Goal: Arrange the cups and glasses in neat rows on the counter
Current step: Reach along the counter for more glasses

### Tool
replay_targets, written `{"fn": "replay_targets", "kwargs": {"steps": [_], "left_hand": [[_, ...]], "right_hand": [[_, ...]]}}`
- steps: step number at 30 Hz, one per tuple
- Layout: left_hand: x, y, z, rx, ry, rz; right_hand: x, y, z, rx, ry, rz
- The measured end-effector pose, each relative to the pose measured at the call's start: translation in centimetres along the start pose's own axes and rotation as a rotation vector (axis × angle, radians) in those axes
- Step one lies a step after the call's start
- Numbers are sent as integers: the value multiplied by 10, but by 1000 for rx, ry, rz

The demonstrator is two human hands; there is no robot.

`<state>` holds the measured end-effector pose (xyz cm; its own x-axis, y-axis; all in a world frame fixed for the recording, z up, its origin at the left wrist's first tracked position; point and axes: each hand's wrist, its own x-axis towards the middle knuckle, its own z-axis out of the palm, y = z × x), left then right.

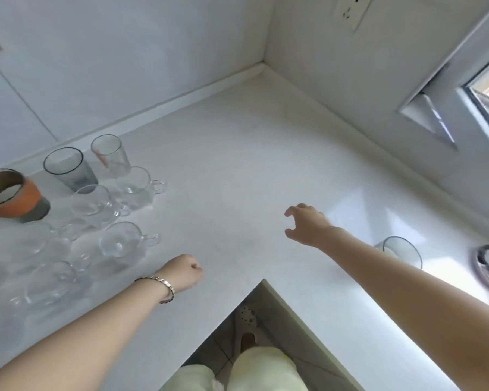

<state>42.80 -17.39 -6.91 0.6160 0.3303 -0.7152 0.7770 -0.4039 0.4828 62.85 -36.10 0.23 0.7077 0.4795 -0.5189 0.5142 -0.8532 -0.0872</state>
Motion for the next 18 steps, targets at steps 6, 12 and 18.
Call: {"fn": "replay_targets", "kwargs": {"steps": [6, 12, 18], "left_hand": [[14, 75, 45, 35, -3, 67], [25, 116, 79, 7, -6, 48], [19, 128, 87, -14, 48, 34]], "right_hand": [[-23, 124, -9, -144, -23, 285], [-30, 189, -7, -44, -272, 404], [-28, 193, -3, -33, -233, 382]]}}
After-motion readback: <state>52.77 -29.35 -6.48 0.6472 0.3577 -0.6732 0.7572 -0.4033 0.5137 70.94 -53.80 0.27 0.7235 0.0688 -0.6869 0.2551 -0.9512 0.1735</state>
